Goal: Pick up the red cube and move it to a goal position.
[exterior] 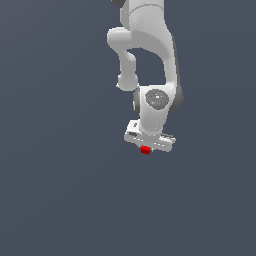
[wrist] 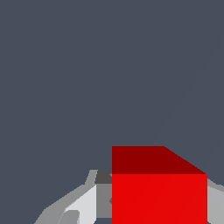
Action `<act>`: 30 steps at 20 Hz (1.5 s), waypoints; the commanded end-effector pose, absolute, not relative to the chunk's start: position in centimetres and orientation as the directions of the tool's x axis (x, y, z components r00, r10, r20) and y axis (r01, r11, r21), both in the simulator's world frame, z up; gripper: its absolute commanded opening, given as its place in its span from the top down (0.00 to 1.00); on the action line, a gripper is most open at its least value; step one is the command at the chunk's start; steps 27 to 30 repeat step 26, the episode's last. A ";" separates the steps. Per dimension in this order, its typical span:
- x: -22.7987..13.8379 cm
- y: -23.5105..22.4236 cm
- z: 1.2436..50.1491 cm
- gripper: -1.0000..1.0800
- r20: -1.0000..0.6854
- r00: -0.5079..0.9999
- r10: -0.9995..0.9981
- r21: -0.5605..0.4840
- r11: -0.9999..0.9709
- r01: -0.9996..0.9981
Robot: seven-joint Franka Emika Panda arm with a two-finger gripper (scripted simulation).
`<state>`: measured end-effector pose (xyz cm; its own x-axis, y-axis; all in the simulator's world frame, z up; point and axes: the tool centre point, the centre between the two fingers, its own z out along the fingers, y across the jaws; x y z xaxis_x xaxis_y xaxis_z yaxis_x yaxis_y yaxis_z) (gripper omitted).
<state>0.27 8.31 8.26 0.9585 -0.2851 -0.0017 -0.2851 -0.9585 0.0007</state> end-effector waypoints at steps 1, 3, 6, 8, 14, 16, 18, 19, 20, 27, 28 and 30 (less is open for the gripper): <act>1.2 8.4 10.4 1.00 -0.001 0.958 -0.285 0.000 -0.958 -0.285; 2.1 8.5 12.2 1.00 0.000 0.958 -0.286 0.001 -0.958 -0.286; 3.4 8.7 14.9 1.00 0.000 0.958 -0.286 0.001 -0.958 -0.286; 4.2 8.8 16.6 1.00 0.000 0.958 -0.286 0.001 -0.958 -0.286; 6.0 9.1 20.2 1.00 0.000 0.958 -0.286 0.001 -0.958 -0.286; 6.5 9.2 21.0 1.00 0.000 0.958 -0.286 0.001 -0.958 -0.286; 6.8 9.2 21.6 1.00 0.000 0.958 -0.286 0.001 -0.958 -0.286; 7.0 9.3 21.8 1.00 0.000 0.958 -0.285 0.000 -0.958 -0.285; 7.1 9.3 22.1 1.00 0.000 0.958 -0.285 0.000 -0.958 -0.285; 7.4 9.3 22.5 1.00 0.000 0.958 -0.285 0.000 -0.958 -0.285; 7.4 9.3 22.5 1.00 0.000 0.958 -0.285 0.000 -0.958 -0.285; 7.4 9.3 22.5 1.00 0.000 0.958 -0.285 0.000 -0.958 -0.285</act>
